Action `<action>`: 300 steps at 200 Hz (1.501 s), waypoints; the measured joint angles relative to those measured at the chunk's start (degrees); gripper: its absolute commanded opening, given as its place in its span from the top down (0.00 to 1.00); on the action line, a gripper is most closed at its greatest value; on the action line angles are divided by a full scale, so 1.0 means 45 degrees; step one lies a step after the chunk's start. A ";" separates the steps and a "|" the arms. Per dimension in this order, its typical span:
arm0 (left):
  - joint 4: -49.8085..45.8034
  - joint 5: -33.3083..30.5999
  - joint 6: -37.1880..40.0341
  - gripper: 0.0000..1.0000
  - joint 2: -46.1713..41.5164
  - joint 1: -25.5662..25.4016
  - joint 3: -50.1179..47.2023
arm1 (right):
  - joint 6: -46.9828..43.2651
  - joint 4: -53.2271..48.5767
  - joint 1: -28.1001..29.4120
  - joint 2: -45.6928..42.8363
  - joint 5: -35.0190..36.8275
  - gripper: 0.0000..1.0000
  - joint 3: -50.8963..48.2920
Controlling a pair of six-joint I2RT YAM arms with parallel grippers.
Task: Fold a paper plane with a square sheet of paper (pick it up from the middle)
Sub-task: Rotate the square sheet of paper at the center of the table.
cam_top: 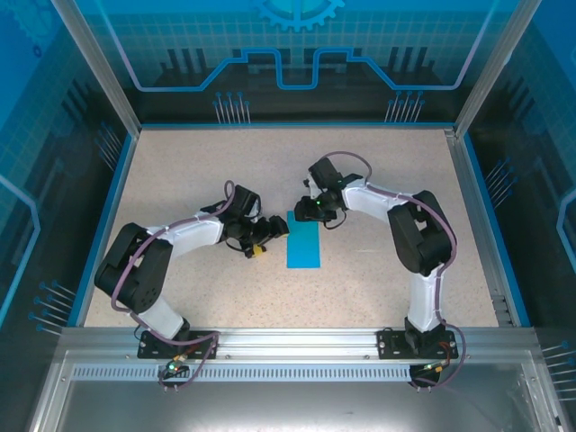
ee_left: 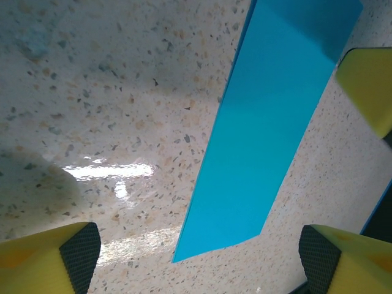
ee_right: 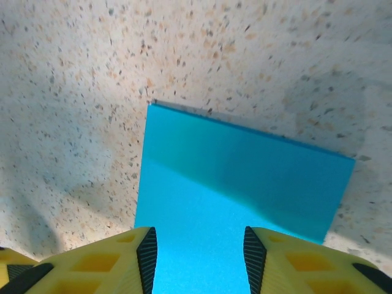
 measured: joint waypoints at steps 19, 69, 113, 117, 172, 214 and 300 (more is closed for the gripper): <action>0.0117 0.0180 -0.0219 0.12 0.0015 -0.0087 0.0000 | 0.0136 -0.0015 -0.0117 0.0049 0.0015 0.57 0.0063; 0.0427 0.0627 -0.0627 0.12 0.0418 -0.0563 0.0005 | 0.0423 -0.0053 -0.0185 0.0680 0.0063 0.58 0.0359; 0.0515 0.1161 -0.0899 0.12 0.0937 -0.0923 0.0078 | 0.0826 -0.0126 -0.0335 0.0986 0.0189 0.59 0.0471; 0.0529 0.1214 -0.0899 0.12 0.0986 -0.0971 0.0112 | 0.0850 -0.0136 -0.0335 0.0996 0.0189 0.59 0.0476; 0.0792 0.1894 -0.0899 0.12 0.1438 -0.1375 0.0515 | 0.1200 -0.0141 -0.0389 0.1035 0.0165 0.58 0.0486; 0.0714 0.1996 -0.0865 0.13 0.1753 -0.1583 0.0874 | 0.1341 -0.0146 -0.0413 0.1064 0.0112 0.58 0.0500; -0.0806 0.1302 -0.0117 0.12 0.2089 -0.1880 0.1797 | 0.1384 -0.0151 -0.0491 0.1098 -0.0083 0.58 0.0520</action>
